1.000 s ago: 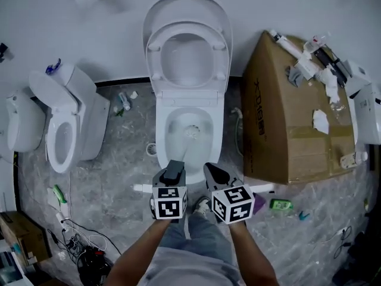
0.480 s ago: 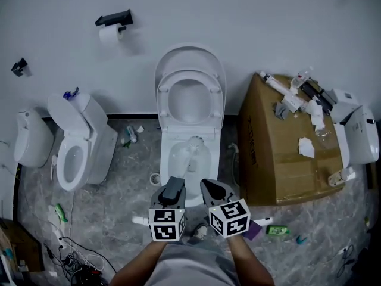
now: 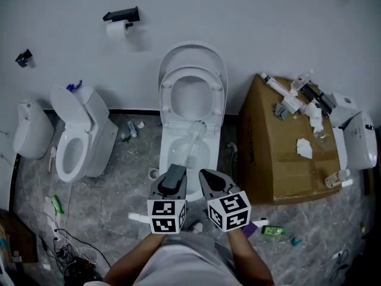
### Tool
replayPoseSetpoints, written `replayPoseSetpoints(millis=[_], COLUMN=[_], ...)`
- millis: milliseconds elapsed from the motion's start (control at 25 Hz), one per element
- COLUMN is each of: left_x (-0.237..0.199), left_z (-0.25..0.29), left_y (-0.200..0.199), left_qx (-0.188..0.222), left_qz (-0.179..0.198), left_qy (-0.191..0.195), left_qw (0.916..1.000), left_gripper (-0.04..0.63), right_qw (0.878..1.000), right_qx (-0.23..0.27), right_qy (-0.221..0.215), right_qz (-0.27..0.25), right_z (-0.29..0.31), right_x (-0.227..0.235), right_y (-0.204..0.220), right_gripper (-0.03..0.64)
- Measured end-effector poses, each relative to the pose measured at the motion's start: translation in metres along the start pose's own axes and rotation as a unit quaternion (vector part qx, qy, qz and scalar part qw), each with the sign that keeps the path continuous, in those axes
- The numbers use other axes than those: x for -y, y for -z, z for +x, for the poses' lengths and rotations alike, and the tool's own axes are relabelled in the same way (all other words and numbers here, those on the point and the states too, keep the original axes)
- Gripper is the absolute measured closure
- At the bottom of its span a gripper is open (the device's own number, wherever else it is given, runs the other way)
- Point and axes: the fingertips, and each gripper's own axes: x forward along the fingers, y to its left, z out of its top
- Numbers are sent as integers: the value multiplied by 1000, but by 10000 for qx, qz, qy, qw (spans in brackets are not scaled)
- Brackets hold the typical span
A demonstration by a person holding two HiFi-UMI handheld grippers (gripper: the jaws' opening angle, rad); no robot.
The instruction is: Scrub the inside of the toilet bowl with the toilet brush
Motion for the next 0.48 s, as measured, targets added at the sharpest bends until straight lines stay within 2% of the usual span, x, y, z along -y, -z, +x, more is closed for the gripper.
replayPoseSetpoints(millis=[480], left_x=[-6], left_z=[-7], left_y=[2], left_qx=[74], left_qz=[-80], left_qy=[-32], left_qw=[9999], left_gripper=[437], right_qw=[9999], right_qx=[-64], right_qy=[-91], right_qz=[-92], right_z=[2], right_x=[-14], right_y=[7], right_gripper=[620])
